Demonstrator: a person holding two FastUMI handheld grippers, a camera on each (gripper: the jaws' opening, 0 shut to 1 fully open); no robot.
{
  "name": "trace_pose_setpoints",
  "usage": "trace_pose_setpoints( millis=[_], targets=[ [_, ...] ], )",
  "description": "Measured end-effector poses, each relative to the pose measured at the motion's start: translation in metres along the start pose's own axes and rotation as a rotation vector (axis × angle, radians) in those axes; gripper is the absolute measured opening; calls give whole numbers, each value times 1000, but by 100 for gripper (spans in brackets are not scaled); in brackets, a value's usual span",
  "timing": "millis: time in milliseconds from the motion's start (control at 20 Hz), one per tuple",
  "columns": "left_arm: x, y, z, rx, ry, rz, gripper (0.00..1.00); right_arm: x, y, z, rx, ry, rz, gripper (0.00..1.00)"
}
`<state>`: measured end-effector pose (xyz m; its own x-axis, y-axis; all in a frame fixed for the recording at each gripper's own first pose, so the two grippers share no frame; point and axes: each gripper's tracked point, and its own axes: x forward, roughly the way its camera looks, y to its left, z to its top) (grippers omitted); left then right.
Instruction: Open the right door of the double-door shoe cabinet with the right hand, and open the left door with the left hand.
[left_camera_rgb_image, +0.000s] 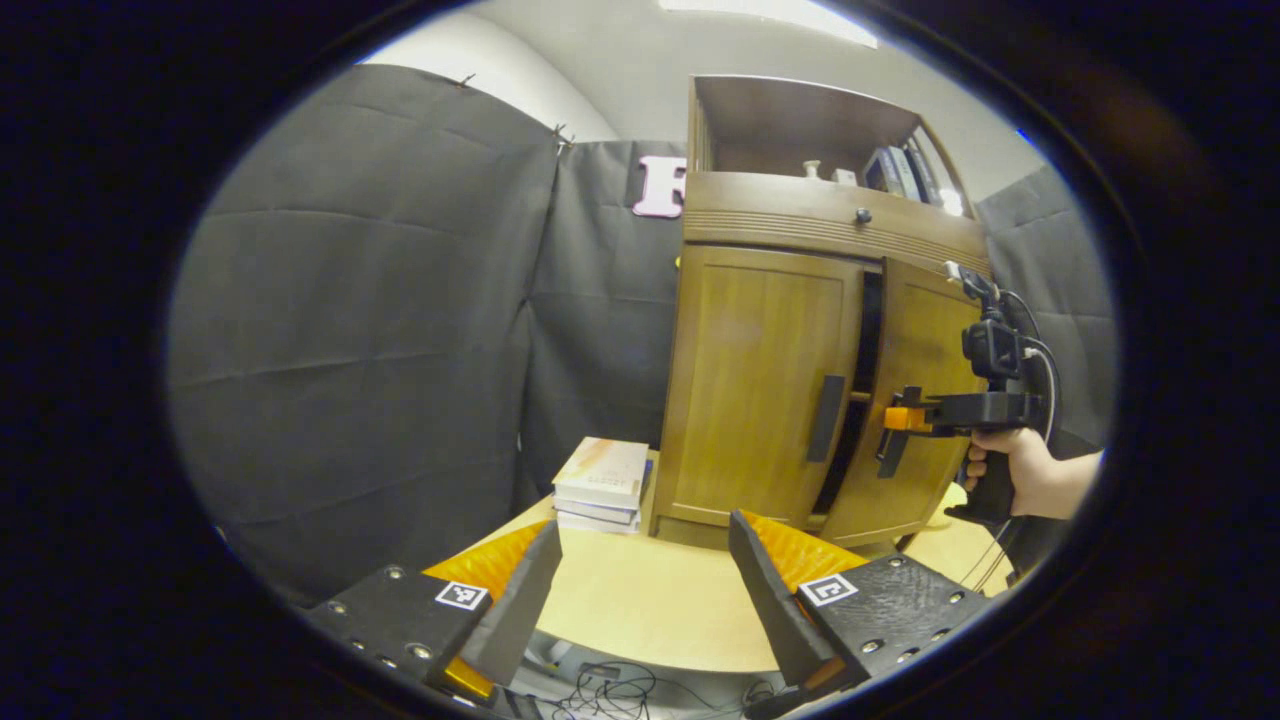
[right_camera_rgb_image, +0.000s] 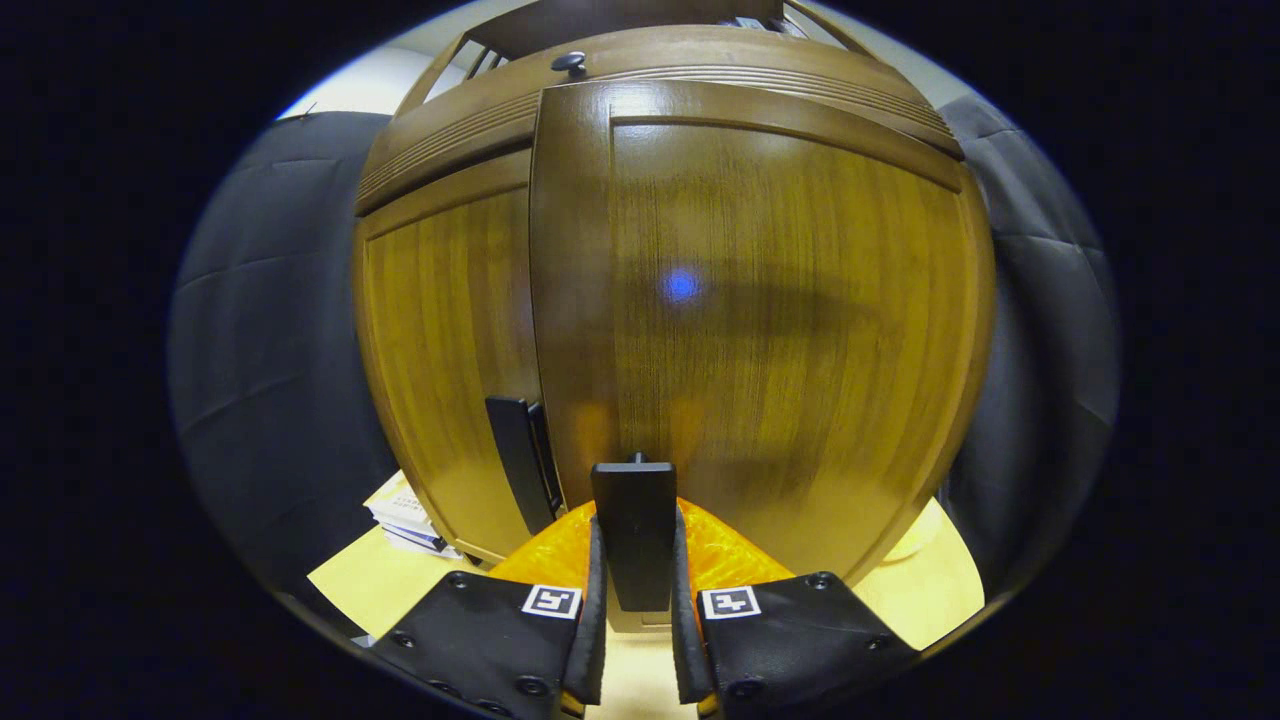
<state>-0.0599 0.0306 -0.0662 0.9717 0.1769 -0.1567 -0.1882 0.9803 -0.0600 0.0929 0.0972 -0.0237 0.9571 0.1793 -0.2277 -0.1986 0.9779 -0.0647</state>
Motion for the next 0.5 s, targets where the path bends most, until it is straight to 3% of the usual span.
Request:
trace_pose_setpoints(
  millis=[500],
  targets=[
    [-11,-21,8,-14,-9,-173,99,-59,-15,-15,-4,2,-26,29]
  ],
)
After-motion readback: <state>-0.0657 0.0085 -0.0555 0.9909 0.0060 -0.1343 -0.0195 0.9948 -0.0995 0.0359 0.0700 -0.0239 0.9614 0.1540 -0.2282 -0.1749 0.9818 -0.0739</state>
